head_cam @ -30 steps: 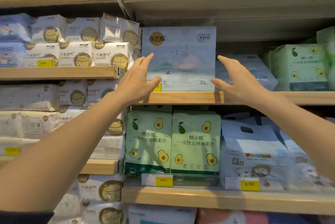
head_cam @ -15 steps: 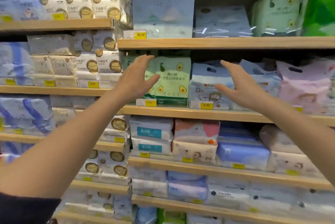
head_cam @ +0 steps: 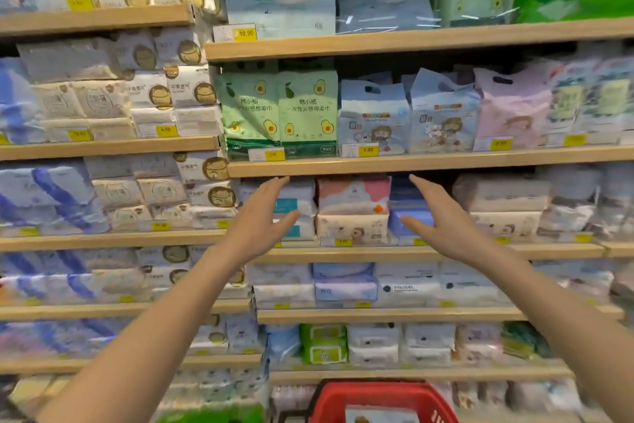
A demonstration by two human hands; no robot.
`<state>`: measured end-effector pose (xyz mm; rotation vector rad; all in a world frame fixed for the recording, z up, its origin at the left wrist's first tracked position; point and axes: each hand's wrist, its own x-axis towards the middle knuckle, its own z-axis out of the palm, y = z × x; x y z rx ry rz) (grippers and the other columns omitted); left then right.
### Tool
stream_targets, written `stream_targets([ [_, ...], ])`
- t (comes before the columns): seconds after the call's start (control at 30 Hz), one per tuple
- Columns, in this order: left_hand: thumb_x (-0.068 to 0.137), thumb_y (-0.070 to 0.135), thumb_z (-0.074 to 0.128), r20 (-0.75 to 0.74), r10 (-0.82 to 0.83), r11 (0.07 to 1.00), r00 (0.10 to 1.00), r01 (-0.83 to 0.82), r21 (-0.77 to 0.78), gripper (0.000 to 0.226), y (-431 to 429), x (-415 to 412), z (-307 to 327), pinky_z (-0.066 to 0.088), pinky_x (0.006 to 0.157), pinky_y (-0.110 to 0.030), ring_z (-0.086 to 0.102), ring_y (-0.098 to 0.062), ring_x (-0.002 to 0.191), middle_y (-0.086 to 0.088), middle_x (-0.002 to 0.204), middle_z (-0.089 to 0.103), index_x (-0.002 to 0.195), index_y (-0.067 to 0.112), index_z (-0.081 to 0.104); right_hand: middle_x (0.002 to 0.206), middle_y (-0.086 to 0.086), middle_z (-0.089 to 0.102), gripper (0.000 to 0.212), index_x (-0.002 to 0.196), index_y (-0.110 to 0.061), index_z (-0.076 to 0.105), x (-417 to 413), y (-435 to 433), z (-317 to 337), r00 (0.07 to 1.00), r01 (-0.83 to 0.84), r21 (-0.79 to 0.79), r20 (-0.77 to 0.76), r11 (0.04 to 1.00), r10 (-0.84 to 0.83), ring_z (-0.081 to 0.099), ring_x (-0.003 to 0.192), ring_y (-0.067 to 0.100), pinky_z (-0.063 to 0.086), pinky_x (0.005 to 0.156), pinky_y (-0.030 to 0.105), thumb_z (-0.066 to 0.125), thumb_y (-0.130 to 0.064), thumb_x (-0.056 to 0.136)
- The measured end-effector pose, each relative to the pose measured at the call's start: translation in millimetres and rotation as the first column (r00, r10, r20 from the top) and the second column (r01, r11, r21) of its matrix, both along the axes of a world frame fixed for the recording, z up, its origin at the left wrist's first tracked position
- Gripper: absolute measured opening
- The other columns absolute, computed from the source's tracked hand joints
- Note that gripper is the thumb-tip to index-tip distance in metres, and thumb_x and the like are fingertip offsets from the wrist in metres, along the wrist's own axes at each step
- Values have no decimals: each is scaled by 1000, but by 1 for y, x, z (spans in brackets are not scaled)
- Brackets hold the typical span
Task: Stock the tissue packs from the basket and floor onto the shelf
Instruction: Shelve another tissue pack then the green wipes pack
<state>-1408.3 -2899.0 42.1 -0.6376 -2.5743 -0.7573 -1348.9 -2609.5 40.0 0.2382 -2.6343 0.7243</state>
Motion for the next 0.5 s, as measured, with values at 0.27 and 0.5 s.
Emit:
stream_targets([
  [0.27, 90, 38, 52, 147, 25, 997, 989, -15, -71, 65, -5, 15, -97, 29, 110, -39, 30, -24, 138, -6, 151, 31, 145, 15, 25, 154, 7, 20, 71, 145, -14, 15, 33, -4, -91, 993, 18, 26, 114, 1000, -21, 20, 141, 22, 20, 111, 32, 55, -29, 89],
  [0.5, 91, 33, 53, 320, 43, 991, 946, 0, -133, 64, 20, 19, -181, 27, 108, -38, 29, -25, 138, -9, 151, 30, 144, 13, 26, 154, 8, 18, 72, 146, -16, 13, 38, 11, -170, 951, 9, -14, 308, 1000, -4, 17, 142, 22, 21, 111, 35, 54, -32, 89],
])
